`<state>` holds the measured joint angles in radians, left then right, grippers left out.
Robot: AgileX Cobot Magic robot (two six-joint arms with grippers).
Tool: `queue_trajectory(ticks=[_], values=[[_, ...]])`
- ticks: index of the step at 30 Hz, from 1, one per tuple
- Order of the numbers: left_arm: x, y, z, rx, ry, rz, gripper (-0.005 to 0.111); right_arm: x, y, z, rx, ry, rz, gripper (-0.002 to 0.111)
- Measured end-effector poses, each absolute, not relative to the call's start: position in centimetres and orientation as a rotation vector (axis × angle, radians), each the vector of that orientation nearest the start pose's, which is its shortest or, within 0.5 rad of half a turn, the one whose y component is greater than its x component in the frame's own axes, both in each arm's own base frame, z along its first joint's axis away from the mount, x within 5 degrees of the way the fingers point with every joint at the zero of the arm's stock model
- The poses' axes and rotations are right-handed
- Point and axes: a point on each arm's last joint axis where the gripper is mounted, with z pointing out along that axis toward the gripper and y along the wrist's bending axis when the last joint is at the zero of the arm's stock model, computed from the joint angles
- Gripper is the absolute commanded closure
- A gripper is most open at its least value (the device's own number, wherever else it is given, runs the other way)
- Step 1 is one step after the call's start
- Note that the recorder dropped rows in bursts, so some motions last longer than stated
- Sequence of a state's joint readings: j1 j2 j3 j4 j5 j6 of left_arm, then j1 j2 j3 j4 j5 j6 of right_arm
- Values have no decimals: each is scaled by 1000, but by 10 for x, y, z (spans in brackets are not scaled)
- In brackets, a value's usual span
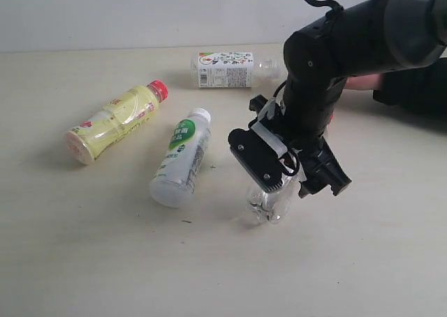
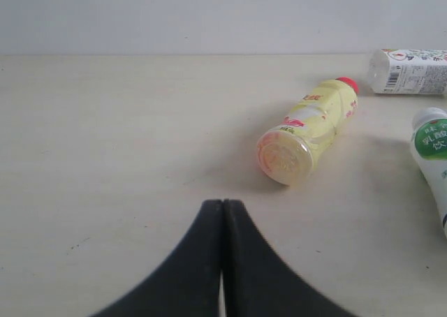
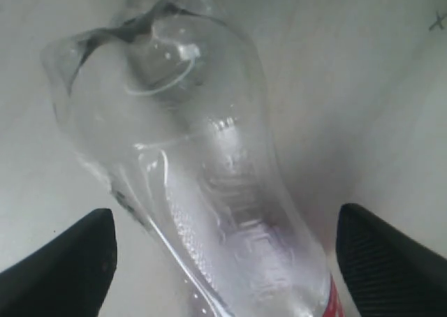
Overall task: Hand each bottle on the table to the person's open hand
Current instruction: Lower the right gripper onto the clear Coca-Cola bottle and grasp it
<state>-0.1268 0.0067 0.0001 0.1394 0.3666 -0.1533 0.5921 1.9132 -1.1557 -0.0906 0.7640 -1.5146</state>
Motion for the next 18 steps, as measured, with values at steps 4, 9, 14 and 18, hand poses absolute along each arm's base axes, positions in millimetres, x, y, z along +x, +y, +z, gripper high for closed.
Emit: queue_trajectory(ticks=[4,9,14,18], values=[[53,-2,180,62,1853,-58,107,298,193,142,-2695,1422,-181,31],[53,-2,180,62,1853,-58,107,299,194,139,-2691,1418,-183,31],[53,-2,180,62,1853,-58,107,300,195,135,-2695,1419,-179,33],[53,-2,180,62,1853,-58,107,300,195,132,-2698,1420,-177,48]])
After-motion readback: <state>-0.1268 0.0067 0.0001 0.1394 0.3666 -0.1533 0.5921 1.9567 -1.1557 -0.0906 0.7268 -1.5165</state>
